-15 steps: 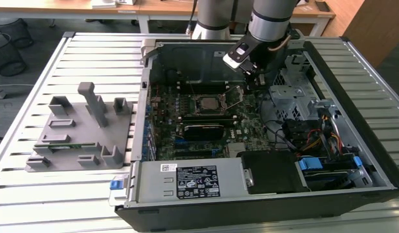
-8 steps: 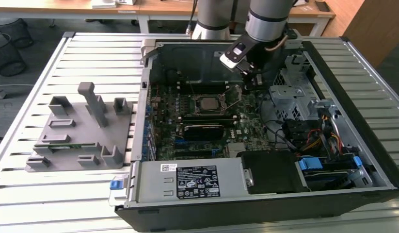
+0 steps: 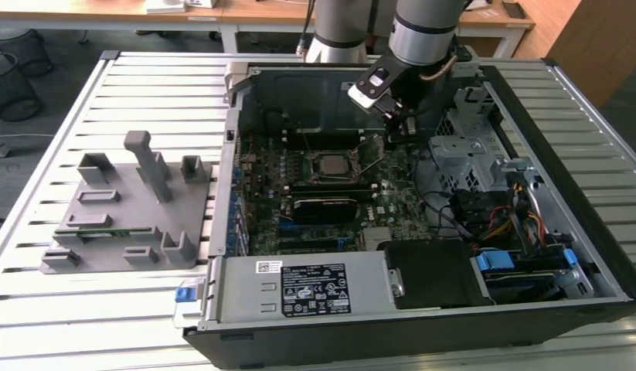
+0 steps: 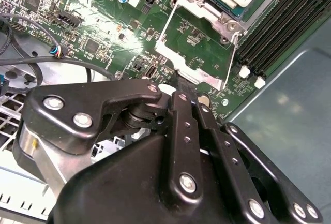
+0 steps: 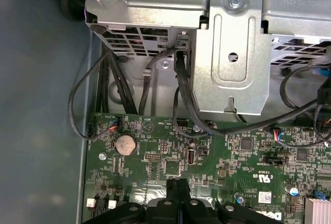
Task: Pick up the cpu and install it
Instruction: 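Close the cpu cover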
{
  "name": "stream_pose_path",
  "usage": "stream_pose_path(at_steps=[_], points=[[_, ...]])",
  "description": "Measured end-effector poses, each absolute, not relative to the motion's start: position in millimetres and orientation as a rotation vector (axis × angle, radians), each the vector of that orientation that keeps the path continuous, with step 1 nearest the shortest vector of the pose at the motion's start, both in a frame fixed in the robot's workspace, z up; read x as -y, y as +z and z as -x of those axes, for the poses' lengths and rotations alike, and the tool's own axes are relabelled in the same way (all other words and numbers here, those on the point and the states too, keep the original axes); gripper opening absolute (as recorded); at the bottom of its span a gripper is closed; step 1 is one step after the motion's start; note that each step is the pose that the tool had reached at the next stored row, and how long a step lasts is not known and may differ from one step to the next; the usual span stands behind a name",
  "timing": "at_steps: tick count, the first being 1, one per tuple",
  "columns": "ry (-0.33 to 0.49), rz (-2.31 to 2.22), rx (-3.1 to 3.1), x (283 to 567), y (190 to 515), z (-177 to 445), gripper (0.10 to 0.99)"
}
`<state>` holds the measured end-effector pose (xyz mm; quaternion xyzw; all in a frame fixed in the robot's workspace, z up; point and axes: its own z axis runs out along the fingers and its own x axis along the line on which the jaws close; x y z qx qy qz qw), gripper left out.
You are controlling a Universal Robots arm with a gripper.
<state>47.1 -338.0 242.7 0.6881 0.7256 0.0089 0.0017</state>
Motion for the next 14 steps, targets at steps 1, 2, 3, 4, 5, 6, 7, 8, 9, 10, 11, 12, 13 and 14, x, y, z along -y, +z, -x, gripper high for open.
stream_pose_path(at_steps=[1,2,3,4,5,6,7,8,9,10,11,12,13,14], points=[[0.028,-2.159,-2.277,337.9,242.7,-47.1,0.106],[0.028,-2.159,-2.277,337.9,242.7,-47.1,0.106],[0.028,-2.159,-2.277,337.9,242.7,-47.0,0.106],[0.028,-2.159,-2.277,338.0,242.7,-47.0,0.106],[0.028,-2.159,-2.277,338.0,242.7,-46.9,0.106],[0.028,-2.16,-2.277,337.9,242.7,-46.4,0.106],[0.028,-2.16,-2.277,337.9,242.7,-46.0,0.106],[0.028,-2.159,-2.277,337.9,242.7,-45.3,0.106],[0.028,-2.159,-2.277,337.9,242.7,-44.4,0.106],[0.028,-2.159,-2.277,338.0,242.7,-43.6,0.106],[0.028,-2.159,-2.277,338.0,242.7,-42.9,0.106],[0.028,-2.159,-2.277,338.0,242.7,-42.4,0.106],[0.028,-2.159,-2.277,338.0,242.7,-42.0,0.106],[0.028,-2.159,-2.277,338.0,242.7,-41.4,0.106]])
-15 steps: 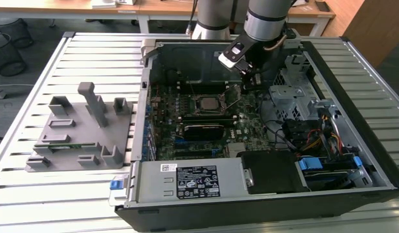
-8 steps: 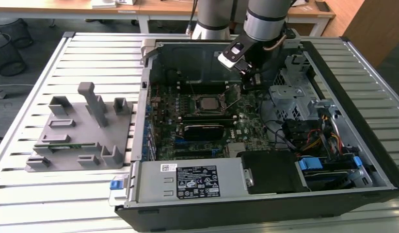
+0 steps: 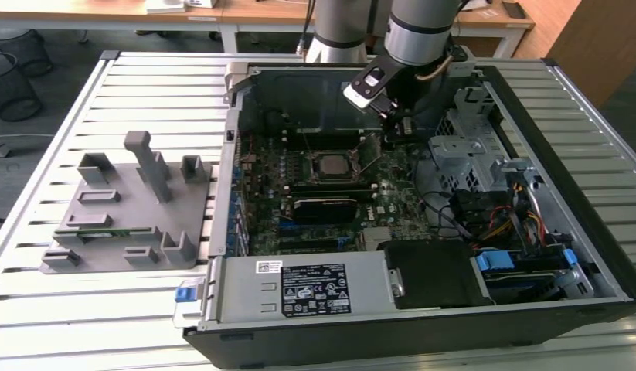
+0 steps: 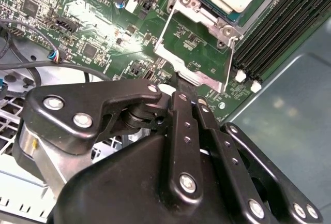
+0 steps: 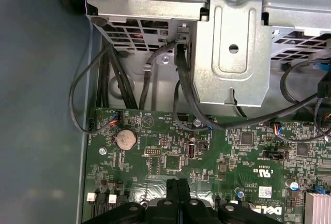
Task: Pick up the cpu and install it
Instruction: 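Close the cpu cover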
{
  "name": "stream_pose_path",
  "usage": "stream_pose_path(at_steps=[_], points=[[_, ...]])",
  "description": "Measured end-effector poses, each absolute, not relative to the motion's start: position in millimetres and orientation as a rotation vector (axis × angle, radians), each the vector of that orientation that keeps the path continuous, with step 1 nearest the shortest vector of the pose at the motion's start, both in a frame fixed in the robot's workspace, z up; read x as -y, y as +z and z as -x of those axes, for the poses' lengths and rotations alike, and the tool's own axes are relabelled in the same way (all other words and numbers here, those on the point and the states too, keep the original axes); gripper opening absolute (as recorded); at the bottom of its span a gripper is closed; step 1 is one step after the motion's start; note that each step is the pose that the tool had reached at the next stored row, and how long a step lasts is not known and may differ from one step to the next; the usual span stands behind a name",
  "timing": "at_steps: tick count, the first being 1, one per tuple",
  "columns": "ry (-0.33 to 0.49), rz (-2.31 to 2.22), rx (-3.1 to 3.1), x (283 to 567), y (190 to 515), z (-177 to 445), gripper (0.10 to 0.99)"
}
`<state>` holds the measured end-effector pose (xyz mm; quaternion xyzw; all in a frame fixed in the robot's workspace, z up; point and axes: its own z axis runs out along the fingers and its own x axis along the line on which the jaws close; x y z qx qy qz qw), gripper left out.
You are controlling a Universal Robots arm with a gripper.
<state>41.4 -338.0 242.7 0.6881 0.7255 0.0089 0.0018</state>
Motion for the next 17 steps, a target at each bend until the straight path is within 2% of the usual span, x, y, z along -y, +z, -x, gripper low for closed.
stream_pose_path(at_steps=[17], points=[[0.028,-2.159,-2.277,338,241,-27,0.106]])
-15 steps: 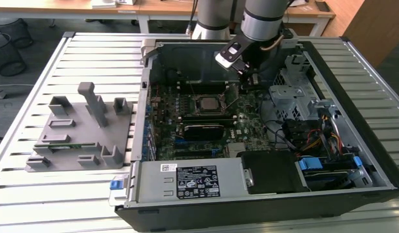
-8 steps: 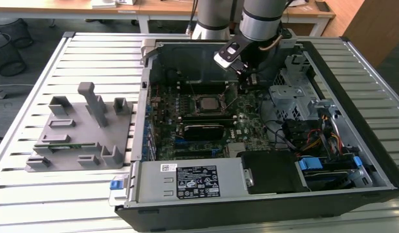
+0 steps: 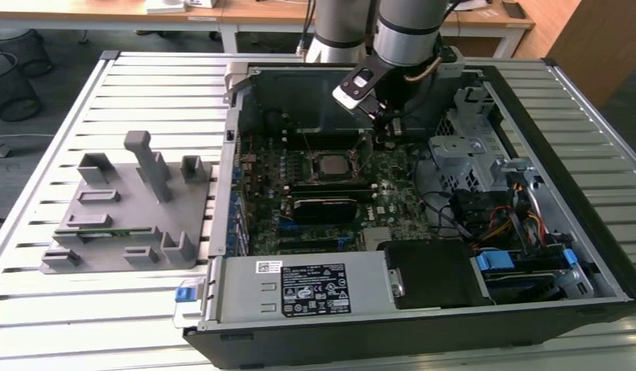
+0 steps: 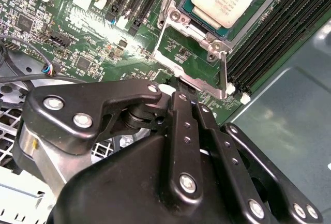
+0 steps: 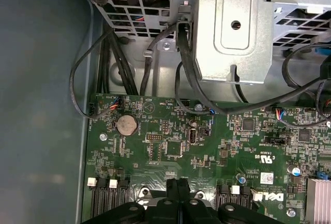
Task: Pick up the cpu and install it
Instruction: 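Close the cpu cover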
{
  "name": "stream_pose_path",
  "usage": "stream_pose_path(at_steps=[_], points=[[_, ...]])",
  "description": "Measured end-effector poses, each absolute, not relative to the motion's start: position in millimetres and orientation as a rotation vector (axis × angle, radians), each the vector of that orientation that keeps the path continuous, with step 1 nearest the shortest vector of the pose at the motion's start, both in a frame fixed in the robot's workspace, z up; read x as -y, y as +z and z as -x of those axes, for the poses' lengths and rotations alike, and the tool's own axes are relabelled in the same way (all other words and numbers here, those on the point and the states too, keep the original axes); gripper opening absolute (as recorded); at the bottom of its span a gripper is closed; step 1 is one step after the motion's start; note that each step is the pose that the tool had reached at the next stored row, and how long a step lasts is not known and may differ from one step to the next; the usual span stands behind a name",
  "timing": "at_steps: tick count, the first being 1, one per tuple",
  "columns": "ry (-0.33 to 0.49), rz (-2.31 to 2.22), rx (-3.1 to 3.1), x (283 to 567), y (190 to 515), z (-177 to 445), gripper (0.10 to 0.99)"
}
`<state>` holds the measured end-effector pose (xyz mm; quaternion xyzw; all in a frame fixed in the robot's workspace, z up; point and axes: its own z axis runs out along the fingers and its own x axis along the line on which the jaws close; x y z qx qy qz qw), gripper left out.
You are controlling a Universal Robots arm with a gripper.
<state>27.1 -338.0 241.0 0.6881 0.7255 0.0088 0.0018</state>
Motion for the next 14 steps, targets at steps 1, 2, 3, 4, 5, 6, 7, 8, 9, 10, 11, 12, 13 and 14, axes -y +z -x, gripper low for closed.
stream_pose_path(at_steps=[1,2,3,4,5,6,7,8,9,10,11,12,13,14], points=[[0.028,-2.159,-2.277,338.0,240.9,-27.0,0.106],[0.028,-2.159,-2.277,338.0,240.9,-26.8,0.106],[0.028,-2.159,-2.277,337.9,240.9,-26.7,0.106],[0.028,-2.159,-2.277,338.0,240.9,-26.5,0.106],[0.028,-2.159,-2.277,338.0,240.9,-26.3,0.106],[0.028,-2.159,-2.277,338.0,240.9,-25.9,0.106],[0.028,-2.159,-2.277,337.9,240.9,-25.5,0.106],[0.028,-2.159,-2.277,337.9,240.8,-25.0,0.106],[0.028,-2.159,-2.277,337.9,240.8,-24.4,0.106],[0.028,-2.159,-2.277,338.0,240.8,-23.7,0.106],[0.028,-2.159,-2.277,337.9,240.8,-23.0,0.106],[0.028,-2.159,-2.277,337.9,240.7,-22.4,0.106],[0.028,-2.159,-2.277,337.9,240.7,-21.7,0.106],[0.028,-2.159,-2.277,337.9,240.6,-21.0,0.106]])
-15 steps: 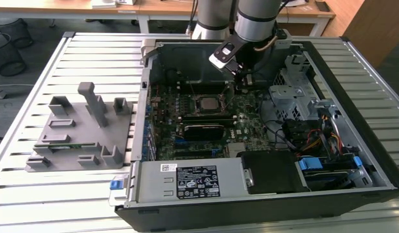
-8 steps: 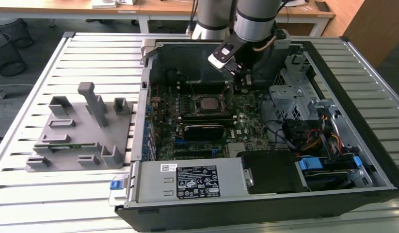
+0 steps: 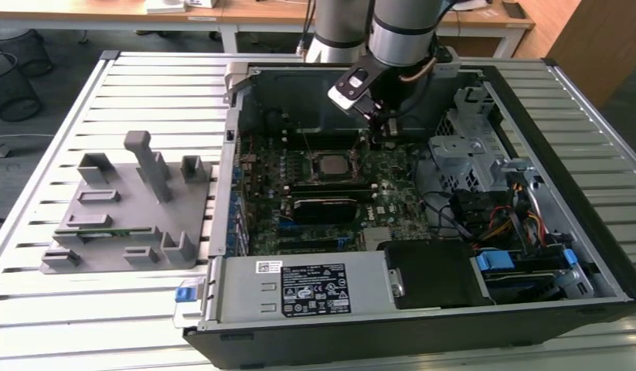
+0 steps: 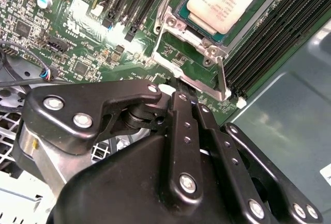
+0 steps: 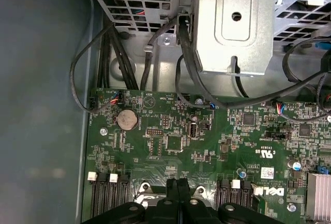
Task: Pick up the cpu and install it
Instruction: 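Close the cpu cover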
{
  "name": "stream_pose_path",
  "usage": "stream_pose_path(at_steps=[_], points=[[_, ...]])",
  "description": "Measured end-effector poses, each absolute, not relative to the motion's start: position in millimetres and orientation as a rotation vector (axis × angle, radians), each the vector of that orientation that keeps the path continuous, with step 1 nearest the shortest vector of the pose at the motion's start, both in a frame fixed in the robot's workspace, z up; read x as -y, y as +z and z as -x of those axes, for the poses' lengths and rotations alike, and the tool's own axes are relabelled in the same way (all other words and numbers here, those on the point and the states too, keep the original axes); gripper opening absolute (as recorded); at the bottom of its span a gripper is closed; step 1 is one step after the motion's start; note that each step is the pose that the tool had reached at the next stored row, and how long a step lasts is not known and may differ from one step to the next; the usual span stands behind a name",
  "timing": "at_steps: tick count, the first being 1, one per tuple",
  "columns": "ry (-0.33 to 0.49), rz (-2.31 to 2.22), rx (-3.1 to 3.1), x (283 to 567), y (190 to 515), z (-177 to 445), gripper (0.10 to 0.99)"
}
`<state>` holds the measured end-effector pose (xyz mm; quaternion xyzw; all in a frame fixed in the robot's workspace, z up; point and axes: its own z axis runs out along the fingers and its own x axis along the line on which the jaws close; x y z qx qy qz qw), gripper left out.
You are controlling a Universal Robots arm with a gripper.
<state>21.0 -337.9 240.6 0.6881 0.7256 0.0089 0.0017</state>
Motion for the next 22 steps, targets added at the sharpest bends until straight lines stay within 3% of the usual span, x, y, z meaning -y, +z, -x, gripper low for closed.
stream_pose_path(at_steps=[22], points=[[0.028,-2.159,-2.277,337.9,238.7,-11.5,0.106]])
